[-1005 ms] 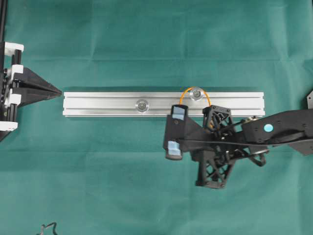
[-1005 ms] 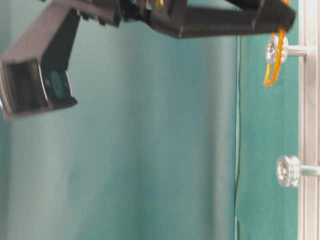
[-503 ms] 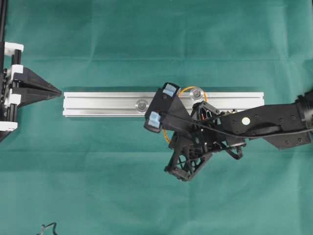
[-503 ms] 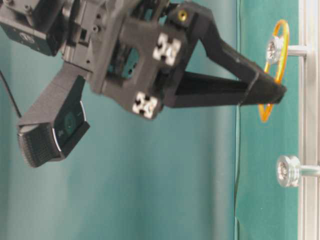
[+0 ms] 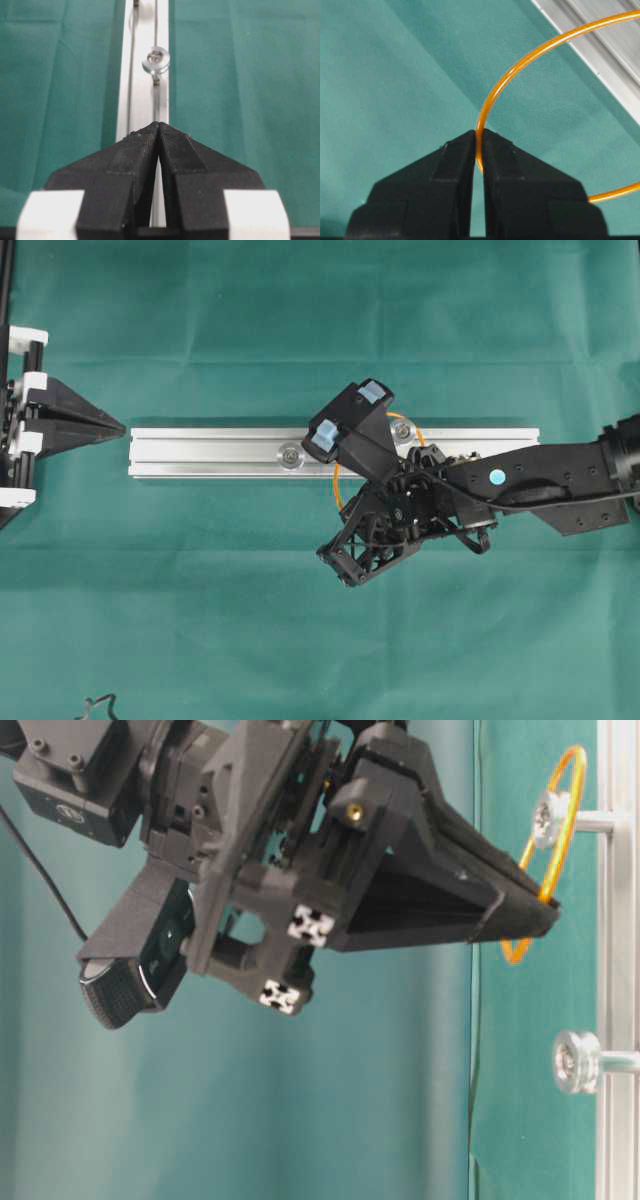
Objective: Hook the rubber onto the shaft.
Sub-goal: 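Stretch the band leftward along the rail toward the left pulley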
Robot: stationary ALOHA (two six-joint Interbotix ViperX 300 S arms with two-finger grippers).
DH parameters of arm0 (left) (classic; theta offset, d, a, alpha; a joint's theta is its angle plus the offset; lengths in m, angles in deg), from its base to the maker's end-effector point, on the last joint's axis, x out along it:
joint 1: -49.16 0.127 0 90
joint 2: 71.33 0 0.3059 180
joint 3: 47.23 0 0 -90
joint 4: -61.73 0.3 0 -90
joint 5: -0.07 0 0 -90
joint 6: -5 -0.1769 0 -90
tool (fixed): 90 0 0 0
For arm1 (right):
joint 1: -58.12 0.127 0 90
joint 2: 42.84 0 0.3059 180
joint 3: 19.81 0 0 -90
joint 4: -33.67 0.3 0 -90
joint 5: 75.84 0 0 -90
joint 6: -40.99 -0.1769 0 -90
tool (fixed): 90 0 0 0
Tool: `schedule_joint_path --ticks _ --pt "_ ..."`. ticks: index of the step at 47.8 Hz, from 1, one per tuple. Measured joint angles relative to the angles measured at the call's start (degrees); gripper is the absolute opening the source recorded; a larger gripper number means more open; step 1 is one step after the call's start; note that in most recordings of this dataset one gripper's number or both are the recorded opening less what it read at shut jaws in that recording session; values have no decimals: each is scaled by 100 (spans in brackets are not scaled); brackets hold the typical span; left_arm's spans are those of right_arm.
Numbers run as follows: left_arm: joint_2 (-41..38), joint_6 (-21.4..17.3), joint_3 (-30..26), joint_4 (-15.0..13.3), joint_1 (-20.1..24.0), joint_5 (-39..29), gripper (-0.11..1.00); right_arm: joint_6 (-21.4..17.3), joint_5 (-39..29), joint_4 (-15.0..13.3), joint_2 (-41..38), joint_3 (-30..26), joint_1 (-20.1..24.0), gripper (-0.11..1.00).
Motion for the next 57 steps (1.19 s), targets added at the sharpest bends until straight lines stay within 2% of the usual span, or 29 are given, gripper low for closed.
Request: schedule_joint_path --ticks 4,19,38,57 --pt "0 0 0 0 -9 0 0 -114 0 -18 0 0 0 7" --pt "0 0 0 0 0 0 0 -132 9 -88 -62 -62 -79 7" --pt "0 0 0 0 -9 0 0 -141 79 -510 -396 -501 -396 7" --pt "0 0 0 0 0 0 0 -149 360 -571 -809 -879 -501 7"
